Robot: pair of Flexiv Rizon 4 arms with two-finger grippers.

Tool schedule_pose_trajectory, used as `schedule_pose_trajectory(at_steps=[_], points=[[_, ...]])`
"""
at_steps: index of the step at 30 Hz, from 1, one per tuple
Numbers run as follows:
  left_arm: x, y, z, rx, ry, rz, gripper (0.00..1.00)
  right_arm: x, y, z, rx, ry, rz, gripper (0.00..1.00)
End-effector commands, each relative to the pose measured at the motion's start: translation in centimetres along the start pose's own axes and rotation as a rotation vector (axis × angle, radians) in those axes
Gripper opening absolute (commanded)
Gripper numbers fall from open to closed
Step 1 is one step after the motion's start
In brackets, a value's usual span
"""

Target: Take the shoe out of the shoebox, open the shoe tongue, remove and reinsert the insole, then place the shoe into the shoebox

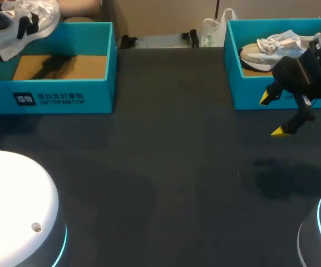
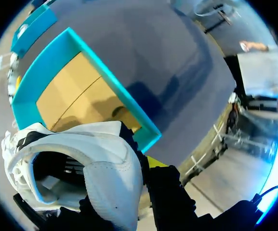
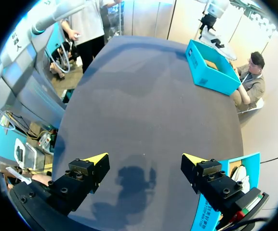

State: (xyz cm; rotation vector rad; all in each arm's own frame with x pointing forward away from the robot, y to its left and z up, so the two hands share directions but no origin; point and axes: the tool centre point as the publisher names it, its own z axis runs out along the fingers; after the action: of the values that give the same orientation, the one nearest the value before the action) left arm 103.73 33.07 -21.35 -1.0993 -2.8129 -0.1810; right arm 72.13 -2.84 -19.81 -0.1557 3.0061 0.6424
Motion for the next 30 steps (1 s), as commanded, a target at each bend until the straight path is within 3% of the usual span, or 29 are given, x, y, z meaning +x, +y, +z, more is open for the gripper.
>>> schedule_pose_trajectory(at_steps=[1, 3, 8, 22, 24, 30], points=[[0.3, 0.4, -0.7, -0.041, 0.006, 0.679, 0.00, -0.1, 0.0, 0.1, 0.001, 0.001, 0.000, 1.00], [0.5, 0.9, -0.9, -0.024, -0.007, 0.746, 0.00, -0.1, 0.0, 0.1, 0.001, 0.001, 0.000, 1.00], [0.4, 1.0, -0.8, -0.104, -0.011, 0.777, 0.00, -0.1, 0.0, 0.1, 0.001, 0.001, 0.000, 1.00], [0.4, 1.0, -0.8, -0.104, -0.011, 0.777, 0.00, -0.1, 0.0, 0.1, 0.001, 0.001, 0.000, 1.00], [0.0, 0.8, -0.4, -0.042, -0.021, 0.778, 0.00, -0.1, 0.0, 0.1, 0.001, 0.001, 0.000, 1.00], [-0.2, 0.2, 0.1, -0.034, -0.033, 0.744, 0.00, -0.1, 0.0, 0.1, 0.001, 0.001, 0.000, 1.00]])
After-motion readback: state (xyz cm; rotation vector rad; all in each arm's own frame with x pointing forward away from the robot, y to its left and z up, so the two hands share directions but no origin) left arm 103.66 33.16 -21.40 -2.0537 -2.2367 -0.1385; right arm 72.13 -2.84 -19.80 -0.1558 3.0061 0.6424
